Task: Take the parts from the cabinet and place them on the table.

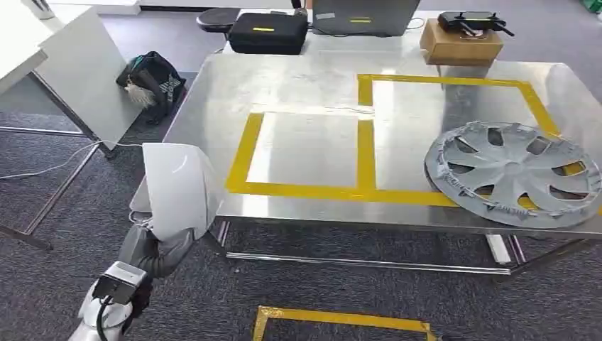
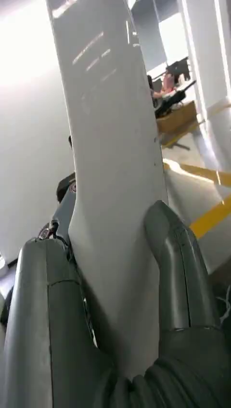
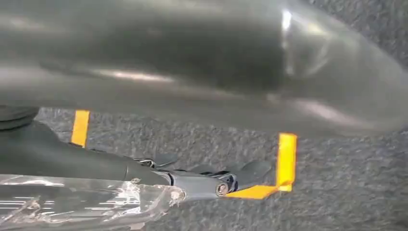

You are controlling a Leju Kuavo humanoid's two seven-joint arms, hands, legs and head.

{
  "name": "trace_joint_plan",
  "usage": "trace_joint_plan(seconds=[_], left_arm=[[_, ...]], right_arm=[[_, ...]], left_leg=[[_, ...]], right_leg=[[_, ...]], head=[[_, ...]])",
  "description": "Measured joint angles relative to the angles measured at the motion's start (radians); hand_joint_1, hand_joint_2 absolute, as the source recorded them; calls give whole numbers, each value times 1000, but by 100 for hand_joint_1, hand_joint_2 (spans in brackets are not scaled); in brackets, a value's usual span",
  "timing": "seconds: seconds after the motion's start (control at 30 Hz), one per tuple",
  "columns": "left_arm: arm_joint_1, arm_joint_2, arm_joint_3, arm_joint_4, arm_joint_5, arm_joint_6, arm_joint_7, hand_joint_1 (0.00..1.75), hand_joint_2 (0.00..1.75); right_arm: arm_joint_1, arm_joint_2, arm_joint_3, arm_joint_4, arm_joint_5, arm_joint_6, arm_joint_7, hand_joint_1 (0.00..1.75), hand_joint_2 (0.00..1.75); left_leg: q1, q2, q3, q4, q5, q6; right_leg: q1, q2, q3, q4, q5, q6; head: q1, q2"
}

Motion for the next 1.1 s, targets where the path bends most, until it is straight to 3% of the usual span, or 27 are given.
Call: trace_joint_plan(seconds=[0.03,0.07,0.1,0.13,0.17,0.2,0.23,0.27,0.3,0.33,0.37,0.4,0.43,0.5,0.57,0.6,0.7,0.73,0.77,0.83,0.9,0.97,1.0,1.03,1.07,1.1], left_arm=[[0,-1,-1,0,0,0,0,175,175],[-1,-1,-1,0,0,0,0,175,175],[-3,-2,-1,0,0,0,0,175,175],[-4,-2,-2,0,-2,0,1,175,175],[-3,-2,-3,0,-6,3,2,175,175],[-3,-2,-2,0,-10,5,5,175,175],[-3,-2,-2,0,-12,8,9,175,175],[-3,-2,-3,1,-18,12,16,175,175],[-3,-2,-4,2,-23,16,21,175,175],[-4,-3,-6,2,-34,26,27,175,175],[-4,-3,-7,4,-44,33,35,175,175],[-6,-3,-8,8,-53,39,41,175,175],[-8,-2,-8,9,-59,46,45,175,175],[-15,-3,-10,9,-64,49,48,175,175],[-19,-3,-13,10,-66,51,49,175,175],[-21,-3,-14,10,-67,52,49,175,175],[-21,-2,-15,15,-96,76,54,175,175],[-22,-2,-16,19,-111,87,55,175,175],[-23,-1,-16,23,-123,98,56,175,175],[-30,-1,-18,32,-151,119,62,175,175],[-36,0,-22,37,-172,132,73,175,175],[-48,1,-31,48,-203,149,84,175,175],[-48,1,-37,51,-214,155,89,175,175],[-48,2,-40,55,-222,162,90,175,175],[-54,3,-43,60,-233,168,93,175,175],[-58,3,-49,63,-252,178,101,175,175]], right_arm=[[-1,-6,0,0,0,0,0,0,0],[-4,-5,0,0,0,0,-1,0,0],[-7,-5,1,1,0,0,0,0,0],[-9,-5,1,1,0,0,1,0,0],[-6,-5,1,1,1,0,1,0,0],[-4,-5,0,1,2,0,2,0,0],[-2,-5,0,1,3,-1,2,0,0],[-1,-5,0,1,5,-1,2,0,0],[-1,-5,0,1,6,-2,2,0,0],[-1,-5,0,1,7,-2,2,0,0],[3,-5,0,2,8,-3,4,0,0],[2,-4,0,5,10,-3,5,0,0],[0,-4,0,6,10,-3,10,0,0],[-3,-4,0,6,11,-3,10,0,0],[-5,-5,0,5,11,-3,10,0,0],[-6,-5,0,5,11,-4,10,0,0],[-6,-5,0,5,19,-5,19,0,0],[-6,-5,0,5,24,-5,24,0,0],[-6,-5,0,5,28,-5,31,0,0],[-6,-5,1,6,34,-2,41,0,0],[-6,-5,1,6,37,-2,48,0,0],[-8,-5,1,7,42,0,53,0,0],[-7,-5,1,7,43,1,56,0,0],[-6,-5,1,7,45,1,56,0,0],[-5,-5,1,7,46,1,58,0,0],[-4,-5,1,7,48,1,62,0,0]], left_leg=[[9,1,26,-5,20,5],[11,6,48,-4,9,10],[12,10,61,-5,1,15],[13,10,72,-6,-9,16],[14,9,84,-8,-21,16],[16,6,99,-8,-35,16],[19,3,114,-8,-49,14],[22,2,134,-8,-64,10],[25,1,155,-8,-79,6],[28,2,176,-8,-96,2],[26,2,181,-9,-112,-5],[22,-1,201,0,-127,-10],[20,-1,200,-9,-134,-19],[21,0,205,-8,-121,-31],[21,2,157,69,-106,-43],[21,2,120,129,-126,-45],[21,2,-1,296,-236,-47],[21,2,-21,303,-233,-45],[21,2,-22,273,-192,-43],[20,2,24,119,-59,-34],[19,4,49,26,4,-28],[16,4,54,2,-37,-27],[15,2,52,-1,-18,-25],[17,2,54,-5,-10,-30],[17,1,54,-5,-10,-34],[16,0,54,-5,-11,-34]], right_leg=[[2,-2,-6,17,-5,2],[4,-11,-27,86,11,6],[2,-17,-83,172,18,11],[-1,-20,-141,242,-11,17],[-4,-22,-185,279,-67,23],[-5,-22,-219,286,-131,30],[-7,-22,-241,273,-174,33],[-8,-22,-253,237,-181,34],[-10,-23,-255,177,-140,37],[-14,-25,-252,103,-39,37],[-18,-33,-251,47,101,41],[-16,-45,-251,30,163,31],[-12,-38,-235,37,158,17],[-12,-35,-237,35,158,6],[-19,-32,-223,20,153,-7],[-18,-32,-217,17,149,-13],[-14,-31,-202,16,132,-24],[-13,-28,-195,16,126,-25],[-13,-26,-186,16,120,-24],[-12,-22,-167,16,109,-22],[-12,-21,-164,15,103,-17],[-7,-20,-171,19,99,-7],[-6,-20,-173,16,97,-2],[-5,-21,-172,17,94,-7],[-5,-21,-169,15,100,-25],[-5,-21,-167,12,99,-26]], head=[[-5,2],[6,-2],[11,0],[10,0],[11,0],[10,0],[14,0],[14,0],[16,0],[17,0],[18,0],[21,0],[16,0],[16,0],[13,0],[12,0],[13,0],[13,0],[13,0],[13,0],[13,0],[9,0],[13,0],[9,0],[12,0],[11,0]])
